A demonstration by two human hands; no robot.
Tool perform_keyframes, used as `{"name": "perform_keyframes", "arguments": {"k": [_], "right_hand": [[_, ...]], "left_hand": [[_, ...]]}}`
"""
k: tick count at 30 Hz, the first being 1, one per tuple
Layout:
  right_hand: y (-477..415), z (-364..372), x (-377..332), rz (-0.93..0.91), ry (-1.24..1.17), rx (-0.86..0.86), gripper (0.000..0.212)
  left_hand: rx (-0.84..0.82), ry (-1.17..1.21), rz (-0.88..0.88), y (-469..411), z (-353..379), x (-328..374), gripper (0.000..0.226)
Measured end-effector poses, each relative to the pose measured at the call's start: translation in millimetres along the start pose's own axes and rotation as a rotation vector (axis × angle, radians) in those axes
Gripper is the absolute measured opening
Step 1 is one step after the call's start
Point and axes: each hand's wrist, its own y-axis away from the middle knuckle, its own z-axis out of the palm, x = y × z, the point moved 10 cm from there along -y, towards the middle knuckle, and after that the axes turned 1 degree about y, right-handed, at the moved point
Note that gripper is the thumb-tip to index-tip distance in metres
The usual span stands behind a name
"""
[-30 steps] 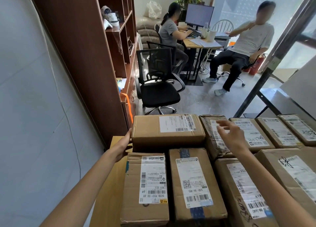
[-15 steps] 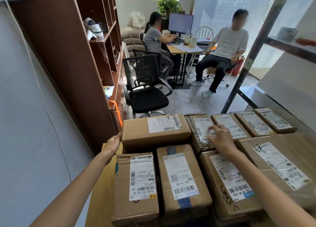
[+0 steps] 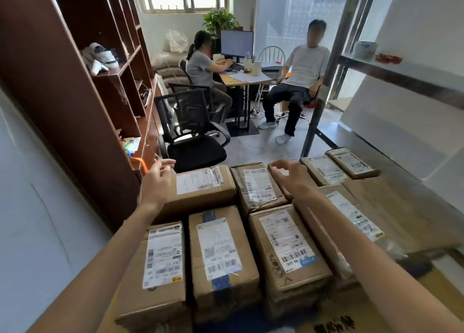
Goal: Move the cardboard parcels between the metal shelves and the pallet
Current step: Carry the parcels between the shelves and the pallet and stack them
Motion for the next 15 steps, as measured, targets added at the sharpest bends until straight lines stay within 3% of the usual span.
{"name": "perform_keyframes", "arguments": {"k": [4, 10, 15], "right_hand": [[-6, -41, 17, -0.067, 0.002, -0.019, 0.023], [1, -111, 86, -0.076, 0.02, -0.037, 0.02], [4, -132, 131, -0.058, -0.008, -0.092, 0.017]], "left_hand": [[-0.067, 0.082, 0.062, 31, 69, 57, 0.026], [-0.13, 0.135, -0.001, 84, 172, 100, 0.021], [-0.171, 0.12, -0.03, 106, 217, 119, 0.019]]}}
